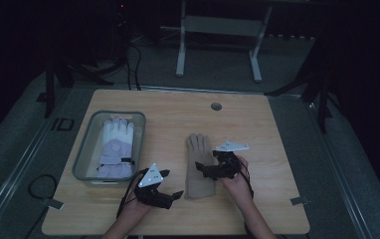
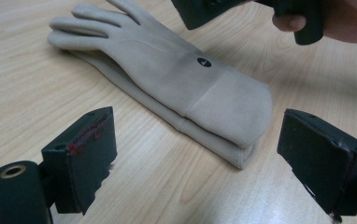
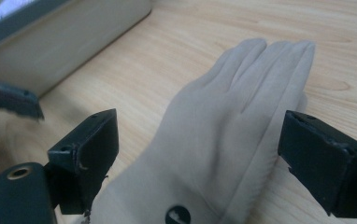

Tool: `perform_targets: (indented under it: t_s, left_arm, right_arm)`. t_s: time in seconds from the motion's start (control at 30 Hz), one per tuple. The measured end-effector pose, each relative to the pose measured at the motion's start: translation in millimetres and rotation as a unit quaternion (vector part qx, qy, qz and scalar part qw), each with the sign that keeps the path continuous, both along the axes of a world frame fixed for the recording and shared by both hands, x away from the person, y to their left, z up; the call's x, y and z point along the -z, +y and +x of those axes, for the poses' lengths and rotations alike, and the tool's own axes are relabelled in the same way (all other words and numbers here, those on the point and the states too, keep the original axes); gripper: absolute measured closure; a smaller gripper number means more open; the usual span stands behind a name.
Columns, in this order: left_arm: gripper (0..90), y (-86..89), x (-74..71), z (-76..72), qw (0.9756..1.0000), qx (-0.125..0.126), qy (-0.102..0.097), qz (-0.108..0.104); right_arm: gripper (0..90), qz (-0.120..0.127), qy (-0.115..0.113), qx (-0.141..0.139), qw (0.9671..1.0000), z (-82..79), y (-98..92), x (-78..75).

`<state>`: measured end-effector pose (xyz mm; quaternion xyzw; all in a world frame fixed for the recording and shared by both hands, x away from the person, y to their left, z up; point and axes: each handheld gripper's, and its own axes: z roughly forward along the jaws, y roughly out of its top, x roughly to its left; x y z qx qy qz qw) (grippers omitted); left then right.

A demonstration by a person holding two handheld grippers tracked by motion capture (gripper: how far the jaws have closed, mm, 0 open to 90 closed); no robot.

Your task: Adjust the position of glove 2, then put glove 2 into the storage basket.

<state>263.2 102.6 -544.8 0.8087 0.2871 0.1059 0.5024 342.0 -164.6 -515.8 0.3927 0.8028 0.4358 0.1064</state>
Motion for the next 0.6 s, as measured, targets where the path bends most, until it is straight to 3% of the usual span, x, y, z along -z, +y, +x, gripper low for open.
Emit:
perform_targets:
  t_s: [0.1, 0.13, 0.2, 0.27, 0.4, 0.43, 0.5, 0.6]
  left_arm:
    - [11.7, -2.1, -2.1, -1.5, 0.9999, 0.008, -0.008, 0.008]
    - [11.7, -5.2, -2.7, -2.6, 0.9997, 0.017, -0.009, 0.013]
    - [11.7, -8.5, -2.3, -3.1, 0.9996, 0.022, -0.007, 0.017]
    - [11.7, -11.4, -2.3, -3.6, 0.9994, 0.03, -0.007, 0.017]
    - [11.8, -17.8, -4.5, -3.8, 0.9989, 0.041, -0.014, 0.016]
    - [11.8, -17.8, -4.5, -3.8, 0.9989, 0.041, -0.014, 0.016]
    - [12.3, -23.1, -8.3, -3.6, 0.998, 0.055, -0.025, 0.019]
    - [12.7, -31.7, -10.7, -2.6, 0.9966, 0.073, -0.029, 0.021]
  right_arm:
    - [12.1, -0.004, -0.004, -0.016, 0.9999, 0.1, -3.0, -0.5]
    - [14.6, -0.01, -0.012, -0.035, 0.9993, 1.2, -8.0, -1.0]
    - [14.4, -0.024, -0.028, -0.045, 0.9983, 1.8, -13.0, -2.1]
    - [15.1, -0.045, -0.036, -0.036, 0.9977, 3.5, -20.3, -3.2]
    - [13.5, -0.024, -0.007, -0.028, 0.9993, 10.6, -37.7, -6.3]
    - [13.5, -0.024, -0.007, -0.028, 0.9993, 10.6, -37.7, -6.3]
    - [11.1, -0.001, -0.002, -0.033, 0.9994, 12.5, -43.7, -10.1]
    - [11.0, -0.001, 0.002, -0.026, 0.9997, 17.0, -42.1, -12.4]
